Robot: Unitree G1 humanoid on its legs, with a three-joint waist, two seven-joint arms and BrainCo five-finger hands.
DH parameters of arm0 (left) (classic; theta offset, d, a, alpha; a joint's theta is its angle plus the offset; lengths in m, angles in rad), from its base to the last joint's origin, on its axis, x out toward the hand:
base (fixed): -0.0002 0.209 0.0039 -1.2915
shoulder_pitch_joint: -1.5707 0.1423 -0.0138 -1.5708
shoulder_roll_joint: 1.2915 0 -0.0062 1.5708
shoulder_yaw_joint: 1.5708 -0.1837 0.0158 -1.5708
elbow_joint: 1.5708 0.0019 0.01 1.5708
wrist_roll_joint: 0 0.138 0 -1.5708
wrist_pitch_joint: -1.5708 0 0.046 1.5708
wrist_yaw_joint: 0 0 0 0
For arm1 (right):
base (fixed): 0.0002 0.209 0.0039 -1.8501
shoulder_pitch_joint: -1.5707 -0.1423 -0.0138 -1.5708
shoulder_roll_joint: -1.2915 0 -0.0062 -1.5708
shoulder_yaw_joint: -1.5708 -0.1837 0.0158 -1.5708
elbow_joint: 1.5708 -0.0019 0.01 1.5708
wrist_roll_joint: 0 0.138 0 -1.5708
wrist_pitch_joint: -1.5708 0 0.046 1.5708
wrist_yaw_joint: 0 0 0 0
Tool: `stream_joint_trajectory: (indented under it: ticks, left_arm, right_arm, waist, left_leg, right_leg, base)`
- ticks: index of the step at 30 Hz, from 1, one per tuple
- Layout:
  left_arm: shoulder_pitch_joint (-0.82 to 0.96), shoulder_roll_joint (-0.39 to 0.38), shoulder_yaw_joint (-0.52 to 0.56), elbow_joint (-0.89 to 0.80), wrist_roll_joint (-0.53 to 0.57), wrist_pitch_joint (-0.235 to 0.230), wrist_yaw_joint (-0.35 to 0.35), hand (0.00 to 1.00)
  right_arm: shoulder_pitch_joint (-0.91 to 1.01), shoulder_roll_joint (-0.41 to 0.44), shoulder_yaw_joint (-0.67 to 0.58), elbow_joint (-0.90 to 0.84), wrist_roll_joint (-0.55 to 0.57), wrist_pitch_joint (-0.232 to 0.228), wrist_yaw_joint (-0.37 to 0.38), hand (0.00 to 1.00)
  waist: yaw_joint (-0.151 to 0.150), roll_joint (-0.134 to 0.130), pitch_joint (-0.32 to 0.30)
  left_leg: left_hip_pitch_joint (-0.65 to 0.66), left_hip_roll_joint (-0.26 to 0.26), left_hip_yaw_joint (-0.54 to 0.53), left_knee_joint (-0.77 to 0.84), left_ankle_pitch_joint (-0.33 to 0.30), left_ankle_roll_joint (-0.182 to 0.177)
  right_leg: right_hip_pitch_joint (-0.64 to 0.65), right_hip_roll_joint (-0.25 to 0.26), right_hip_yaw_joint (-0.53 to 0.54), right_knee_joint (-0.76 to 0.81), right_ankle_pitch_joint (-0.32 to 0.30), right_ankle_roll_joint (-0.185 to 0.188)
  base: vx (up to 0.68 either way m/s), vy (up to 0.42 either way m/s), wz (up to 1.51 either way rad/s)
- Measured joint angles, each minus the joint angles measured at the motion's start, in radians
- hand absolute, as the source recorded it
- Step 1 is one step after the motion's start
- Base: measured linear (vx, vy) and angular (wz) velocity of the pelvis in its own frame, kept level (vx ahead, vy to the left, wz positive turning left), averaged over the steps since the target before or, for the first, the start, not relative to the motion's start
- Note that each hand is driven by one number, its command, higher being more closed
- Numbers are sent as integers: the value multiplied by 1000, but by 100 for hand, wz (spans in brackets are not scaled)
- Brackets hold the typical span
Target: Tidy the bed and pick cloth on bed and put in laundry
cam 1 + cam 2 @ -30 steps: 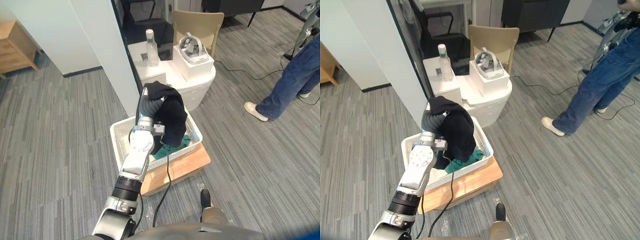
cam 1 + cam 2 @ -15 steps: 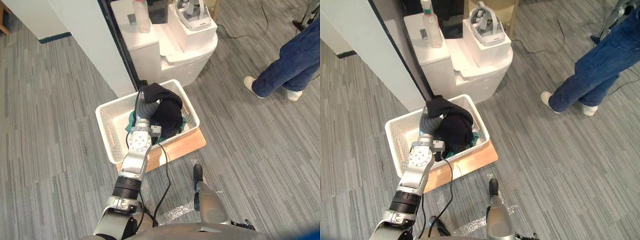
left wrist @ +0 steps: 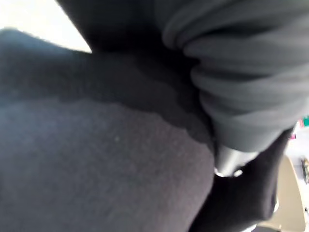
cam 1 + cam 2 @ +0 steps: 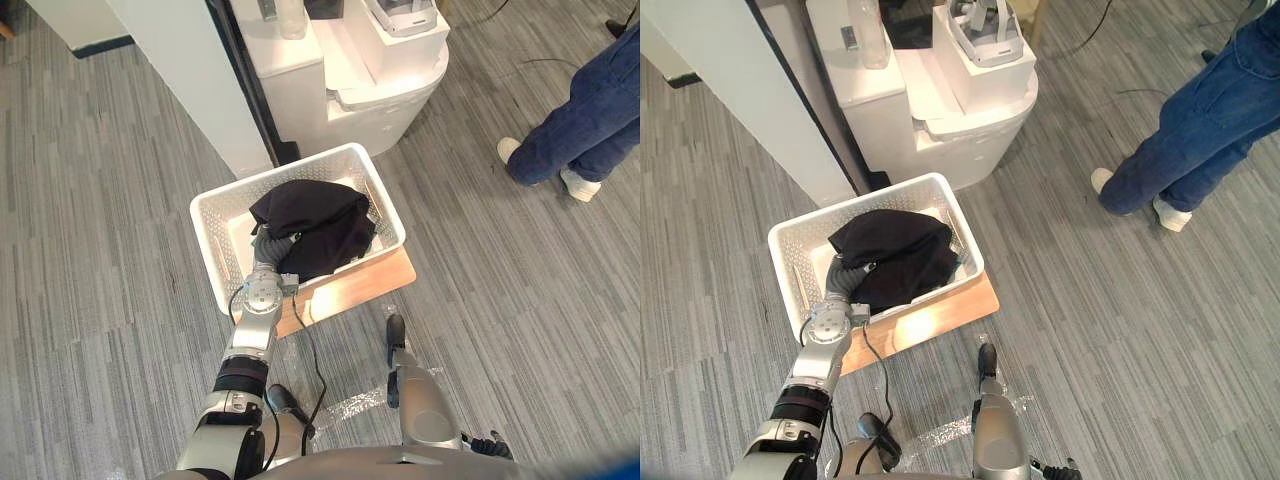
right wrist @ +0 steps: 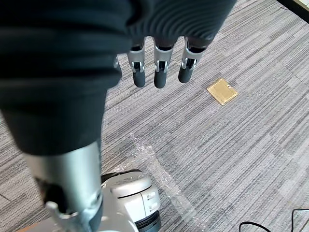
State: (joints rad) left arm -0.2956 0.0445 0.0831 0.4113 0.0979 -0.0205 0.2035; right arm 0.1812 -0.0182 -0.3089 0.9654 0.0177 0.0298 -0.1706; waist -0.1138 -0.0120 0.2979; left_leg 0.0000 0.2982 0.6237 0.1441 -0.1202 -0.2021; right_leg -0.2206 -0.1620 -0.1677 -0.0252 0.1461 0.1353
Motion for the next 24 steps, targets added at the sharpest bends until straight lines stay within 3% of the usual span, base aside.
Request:
stream_joint_trajectory:
  ticks: [9, 16, 24]
  left_arm:
    - [97, -19, 43, -123, -3, 5, -3, 0]
    - [218, -25, 55, -155, -48, 1, -11, 0]
    - [337, -13, 56, -181, -88, -19, -45, 0]
  right_arm:
    - [10, 4, -26, 15, 11, 9, 12, 0]
    - [34, 3, -33, 76, 5, 22, 20, 0]
    - [33, -16, -18, 73, -18, 38, 34, 0]
  waist:
    - [24, 0, -10]
    - [51, -3, -125]
    - [58, -2, -190]
  left_leg:
    - [28, 1, -32, -6, 2, 2]
    - [70, -7, -51, -65, 31, -3]
    - [123, -32, -94, -168, 98, -2]
  right_leg:
    - [60, 4, -40, -10, -8, -9]
    - [111, 6, -70, -36, -8, -9]
    - [174, 1, -127, -66, -13, -17]
  base:
    - [-21, -8, 12]
    - [6, -4, 11]
    - [-42, -28, 18]
